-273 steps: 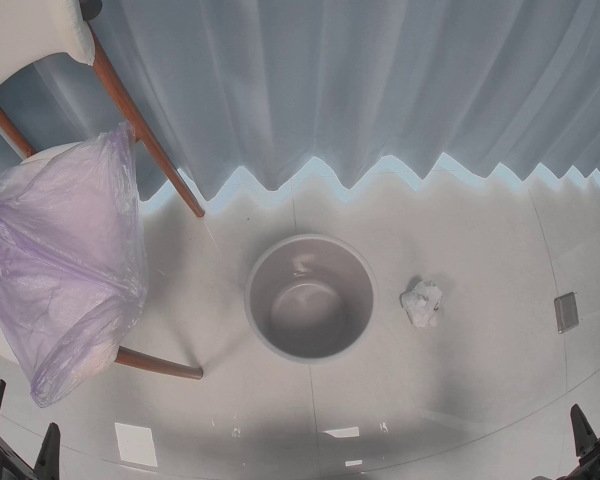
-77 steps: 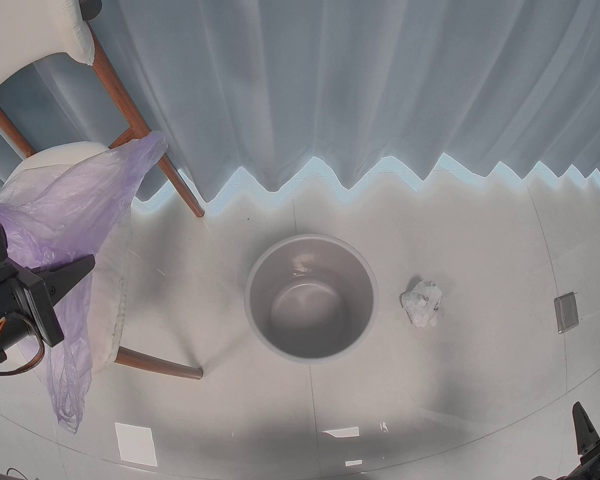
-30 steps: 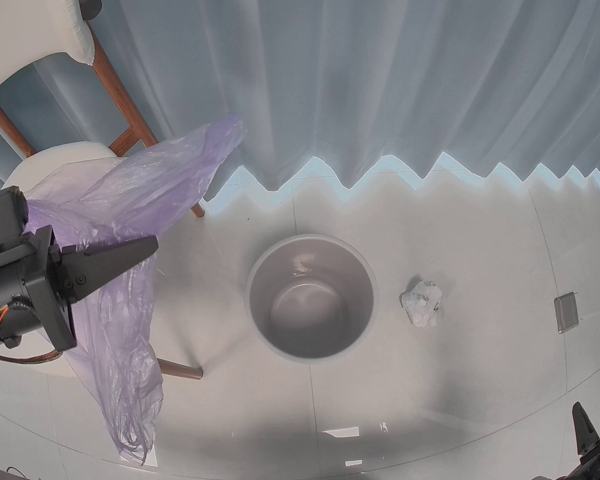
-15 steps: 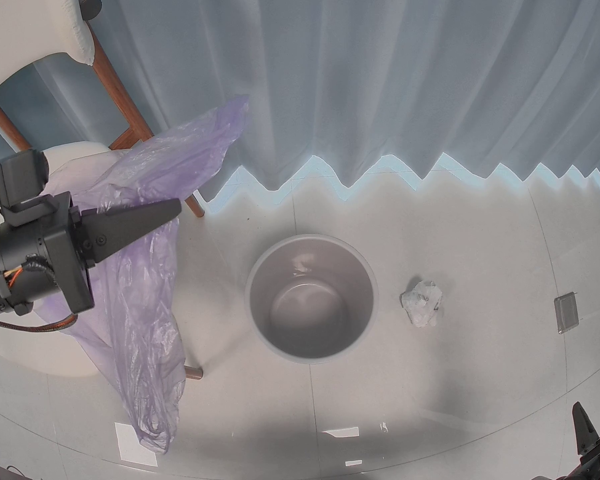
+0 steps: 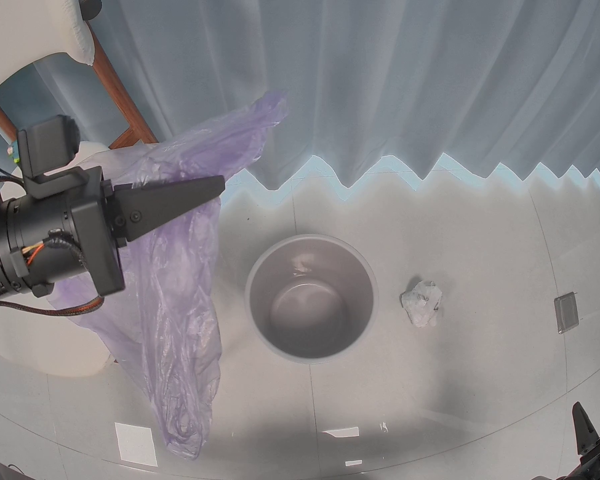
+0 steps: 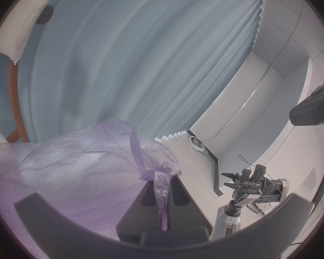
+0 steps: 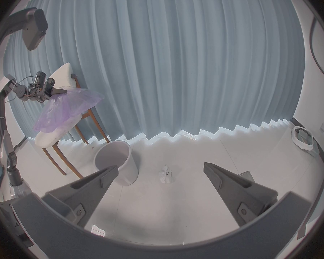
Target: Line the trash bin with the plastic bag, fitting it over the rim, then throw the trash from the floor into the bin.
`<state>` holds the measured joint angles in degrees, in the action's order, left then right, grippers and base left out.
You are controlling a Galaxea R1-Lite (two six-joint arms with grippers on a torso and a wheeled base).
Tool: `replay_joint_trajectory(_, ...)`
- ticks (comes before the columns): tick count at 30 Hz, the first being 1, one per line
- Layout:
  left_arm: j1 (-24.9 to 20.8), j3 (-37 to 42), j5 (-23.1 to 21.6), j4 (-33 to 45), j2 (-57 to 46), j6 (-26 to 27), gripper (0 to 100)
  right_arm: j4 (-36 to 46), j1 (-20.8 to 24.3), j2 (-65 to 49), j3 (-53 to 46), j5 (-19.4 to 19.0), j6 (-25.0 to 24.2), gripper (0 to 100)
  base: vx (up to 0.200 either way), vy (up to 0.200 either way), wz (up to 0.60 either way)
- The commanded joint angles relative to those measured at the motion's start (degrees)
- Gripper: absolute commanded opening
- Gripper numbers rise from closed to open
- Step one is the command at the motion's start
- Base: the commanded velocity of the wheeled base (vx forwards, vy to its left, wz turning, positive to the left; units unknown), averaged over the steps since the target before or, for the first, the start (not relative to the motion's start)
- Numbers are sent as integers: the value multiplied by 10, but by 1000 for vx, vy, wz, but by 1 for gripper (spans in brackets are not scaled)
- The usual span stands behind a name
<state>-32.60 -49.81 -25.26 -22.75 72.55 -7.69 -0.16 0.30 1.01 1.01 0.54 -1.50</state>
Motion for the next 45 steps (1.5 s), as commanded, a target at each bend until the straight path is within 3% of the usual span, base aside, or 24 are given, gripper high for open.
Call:
replay_joint_trajectory(1, -16, -13, 0, 0, 17, 0, 0, 0, 0, -10, -10, 0, 0, 100, 0, 0, 0)
replay_joint_trajectory(45, -126, -160, 29, 0, 137, 4, 0, 0, 0, -10, -10, 0, 0, 100, 0, 0, 0)
